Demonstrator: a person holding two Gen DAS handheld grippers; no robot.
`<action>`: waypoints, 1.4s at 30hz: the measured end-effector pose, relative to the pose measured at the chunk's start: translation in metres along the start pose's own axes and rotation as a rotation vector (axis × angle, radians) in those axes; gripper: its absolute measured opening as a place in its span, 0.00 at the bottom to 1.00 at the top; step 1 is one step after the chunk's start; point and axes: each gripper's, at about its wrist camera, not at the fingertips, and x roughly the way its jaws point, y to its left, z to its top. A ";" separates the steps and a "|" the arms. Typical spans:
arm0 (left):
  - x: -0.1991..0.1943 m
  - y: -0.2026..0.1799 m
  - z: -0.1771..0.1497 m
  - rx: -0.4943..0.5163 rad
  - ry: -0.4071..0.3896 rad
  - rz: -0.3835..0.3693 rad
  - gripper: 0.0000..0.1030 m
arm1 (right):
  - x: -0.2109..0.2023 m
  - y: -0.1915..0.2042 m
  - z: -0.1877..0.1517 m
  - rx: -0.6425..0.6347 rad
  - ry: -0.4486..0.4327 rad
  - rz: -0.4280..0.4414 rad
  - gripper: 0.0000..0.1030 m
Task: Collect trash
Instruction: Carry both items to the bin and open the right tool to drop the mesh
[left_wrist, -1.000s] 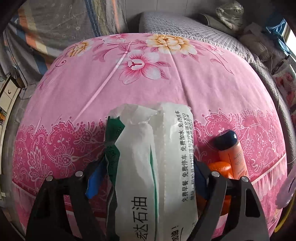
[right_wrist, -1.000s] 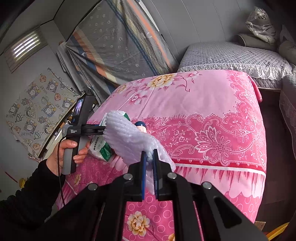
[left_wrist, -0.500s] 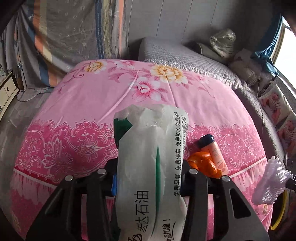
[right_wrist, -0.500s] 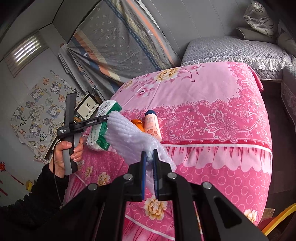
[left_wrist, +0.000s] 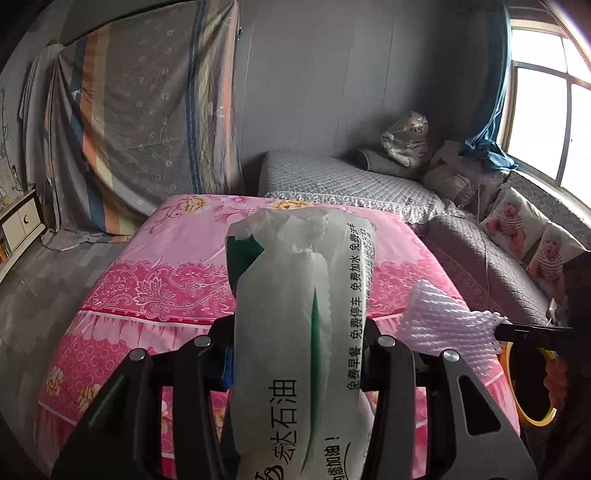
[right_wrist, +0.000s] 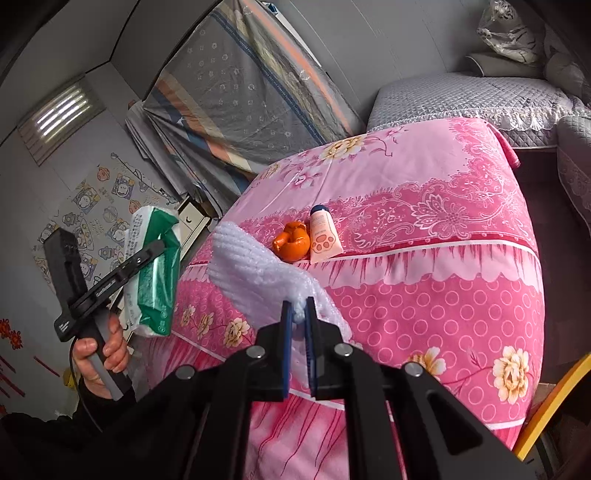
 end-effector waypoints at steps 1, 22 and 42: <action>-0.008 -0.010 0.000 0.014 -0.010 -0.020 0.42 | -0.008 -0.003 -0.003 0.012 -0.014 -0.006 0.06; -0.076 -0.188 -0.014 0.303 -0.168 -0.332 0.42 | -0.160 -0.111 -0.073 0.257 -0.264 -0.351 0.06; 0.018 -0.330 -0.052 0.445 0.049 -0.559 0.43 | -0.203 -0.203 -0.168 0.429 -0.283 -0.672 0.06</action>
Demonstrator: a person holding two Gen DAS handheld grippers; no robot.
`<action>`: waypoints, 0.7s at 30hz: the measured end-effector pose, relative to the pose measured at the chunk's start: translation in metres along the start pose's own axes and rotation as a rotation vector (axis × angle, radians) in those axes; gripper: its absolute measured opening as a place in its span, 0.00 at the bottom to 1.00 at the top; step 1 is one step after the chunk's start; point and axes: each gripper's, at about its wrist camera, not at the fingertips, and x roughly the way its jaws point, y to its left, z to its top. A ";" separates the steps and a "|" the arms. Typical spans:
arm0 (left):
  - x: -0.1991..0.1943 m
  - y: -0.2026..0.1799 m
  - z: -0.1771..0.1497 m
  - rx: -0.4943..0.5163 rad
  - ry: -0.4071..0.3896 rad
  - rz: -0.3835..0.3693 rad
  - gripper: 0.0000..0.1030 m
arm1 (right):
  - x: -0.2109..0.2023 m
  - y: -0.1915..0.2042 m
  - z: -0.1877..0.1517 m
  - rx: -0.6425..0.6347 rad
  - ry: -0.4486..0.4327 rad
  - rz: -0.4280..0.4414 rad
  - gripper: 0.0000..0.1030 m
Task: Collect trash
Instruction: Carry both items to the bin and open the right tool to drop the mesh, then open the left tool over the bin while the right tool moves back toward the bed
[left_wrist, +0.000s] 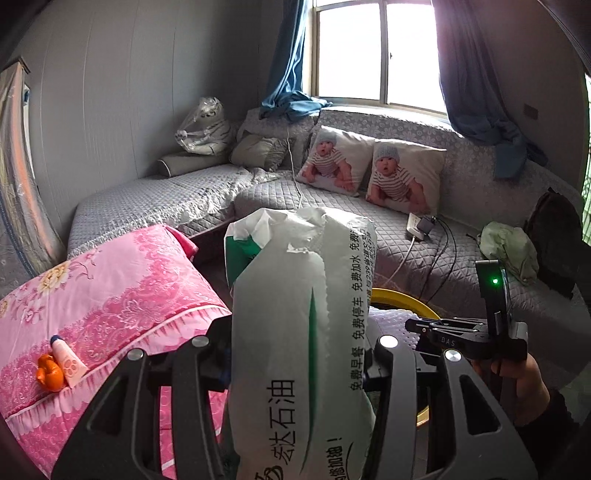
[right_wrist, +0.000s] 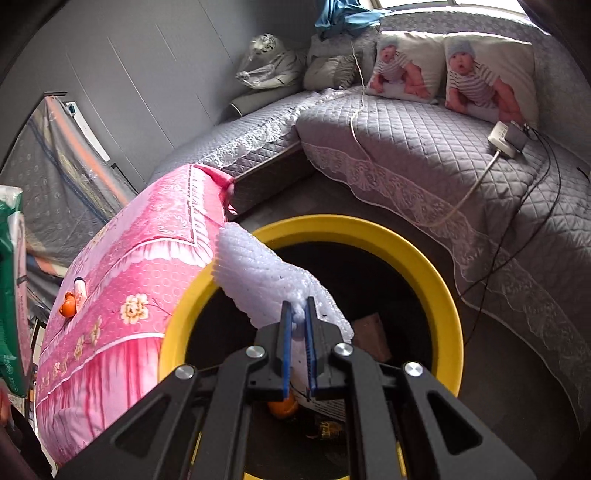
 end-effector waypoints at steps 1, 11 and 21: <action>0.009 -0.003 -0.001 0.001 0.012 -0.010 0.43 | 0.002 -0.003 -0.002 0.005 0.006 -0.002 0.07; 0.077 -0.035 -0.008 0.020 0.106 -0.065 0.44 | -0.019 -0.046 -0.008 0.131 -0.062 -0.043 0.39; 0.118 -0.063 -0.020 0.031 0.154 -0.100 0.64 | -0.072 -0.082 -0.014 0.238 -0.186 -0.051 0.50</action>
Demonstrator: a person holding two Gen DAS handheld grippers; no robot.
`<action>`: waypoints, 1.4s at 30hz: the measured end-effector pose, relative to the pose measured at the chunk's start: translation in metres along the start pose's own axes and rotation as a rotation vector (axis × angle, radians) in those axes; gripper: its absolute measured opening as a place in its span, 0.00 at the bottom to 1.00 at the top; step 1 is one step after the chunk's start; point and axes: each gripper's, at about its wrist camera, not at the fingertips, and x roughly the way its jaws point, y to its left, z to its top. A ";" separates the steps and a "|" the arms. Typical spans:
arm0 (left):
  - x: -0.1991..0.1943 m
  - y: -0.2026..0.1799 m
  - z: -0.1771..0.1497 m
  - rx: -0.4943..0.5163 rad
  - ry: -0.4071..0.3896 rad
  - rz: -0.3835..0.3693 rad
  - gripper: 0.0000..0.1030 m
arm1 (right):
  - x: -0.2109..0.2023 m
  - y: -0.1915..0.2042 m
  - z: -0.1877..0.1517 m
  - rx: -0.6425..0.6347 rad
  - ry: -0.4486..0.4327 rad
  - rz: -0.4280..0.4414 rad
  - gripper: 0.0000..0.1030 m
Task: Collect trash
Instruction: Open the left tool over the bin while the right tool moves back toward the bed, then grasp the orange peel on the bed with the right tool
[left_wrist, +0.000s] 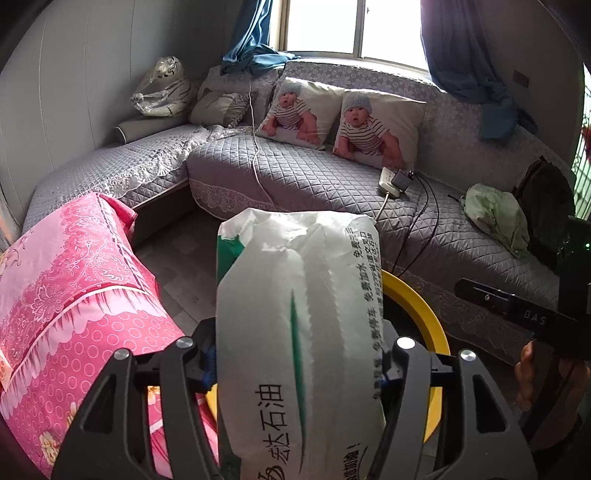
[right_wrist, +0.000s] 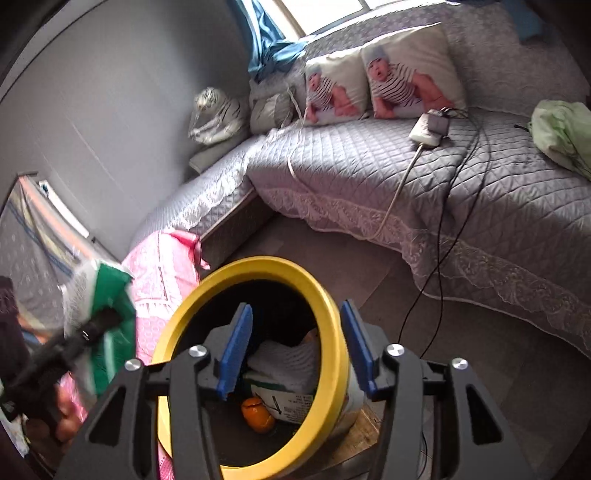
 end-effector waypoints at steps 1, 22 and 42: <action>0.001 -0.002 -0.002 -0.001 0.001 -0.001 0.68 | -0.003 -0.001 0.001 0.006 -0.008 0.002 0.50; -0.132 0.171 -0.048 -0.158 -0.197 0.444 0.92 | 0.013 0.129 -0.011 -0.288 0.062 0.192 0.56; -0.335 0.298 -0.212 -0.701 -0.416 0.737 0.92 | 0.120 0.553 -0.196 -1.148 0.363 0.604 0.56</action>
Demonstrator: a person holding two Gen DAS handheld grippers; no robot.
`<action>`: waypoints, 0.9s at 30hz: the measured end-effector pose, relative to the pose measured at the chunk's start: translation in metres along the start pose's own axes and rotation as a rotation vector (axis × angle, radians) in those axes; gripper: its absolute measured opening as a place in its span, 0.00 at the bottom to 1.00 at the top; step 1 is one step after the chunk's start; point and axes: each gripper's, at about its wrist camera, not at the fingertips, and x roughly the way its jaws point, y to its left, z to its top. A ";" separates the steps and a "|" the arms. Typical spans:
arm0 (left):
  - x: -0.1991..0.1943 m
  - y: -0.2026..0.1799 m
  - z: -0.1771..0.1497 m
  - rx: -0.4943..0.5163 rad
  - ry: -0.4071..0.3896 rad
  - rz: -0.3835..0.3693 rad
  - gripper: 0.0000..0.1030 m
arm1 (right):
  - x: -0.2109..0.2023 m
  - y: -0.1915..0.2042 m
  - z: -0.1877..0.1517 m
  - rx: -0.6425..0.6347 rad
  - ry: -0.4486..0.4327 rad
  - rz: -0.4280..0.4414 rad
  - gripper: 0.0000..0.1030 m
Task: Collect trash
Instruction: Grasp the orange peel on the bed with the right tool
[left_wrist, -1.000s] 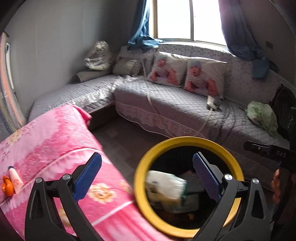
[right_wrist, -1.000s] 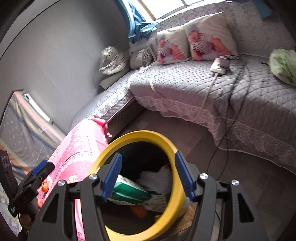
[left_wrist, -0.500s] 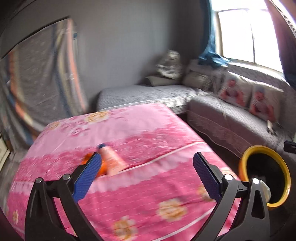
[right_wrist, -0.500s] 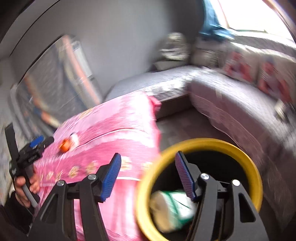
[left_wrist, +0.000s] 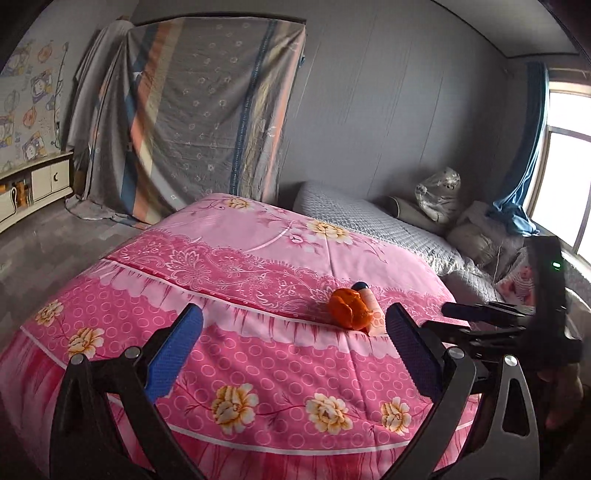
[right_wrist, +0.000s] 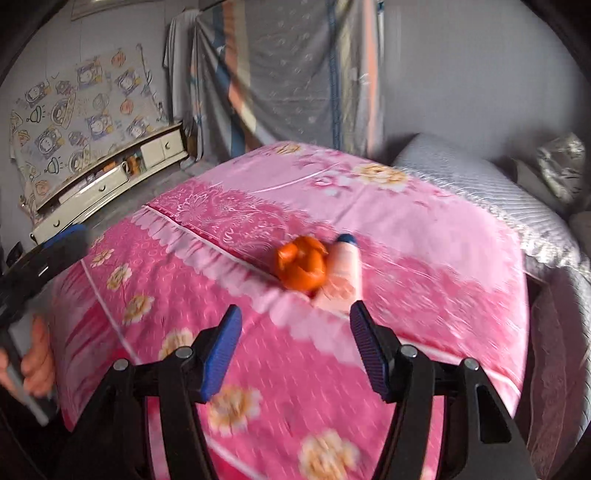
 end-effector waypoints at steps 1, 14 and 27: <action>-0.002 0.003 -0.001 -0.006 -0.002 0.005 0.92 | 0.020 0.004 0.014 -0.003 0.028 0.006 0.56; 0.014 0.039 -0.011 -0.107 0.066 -0.023 0.92 | 0.137 -0.010 0.053 0.055 0.243 -0.112 0.55; 0.049 0.007 -0.008 -0.016 0.169 -0.002 0.92 | 0.094 -0.034 0.040 0.182 0.193 0.091 0.25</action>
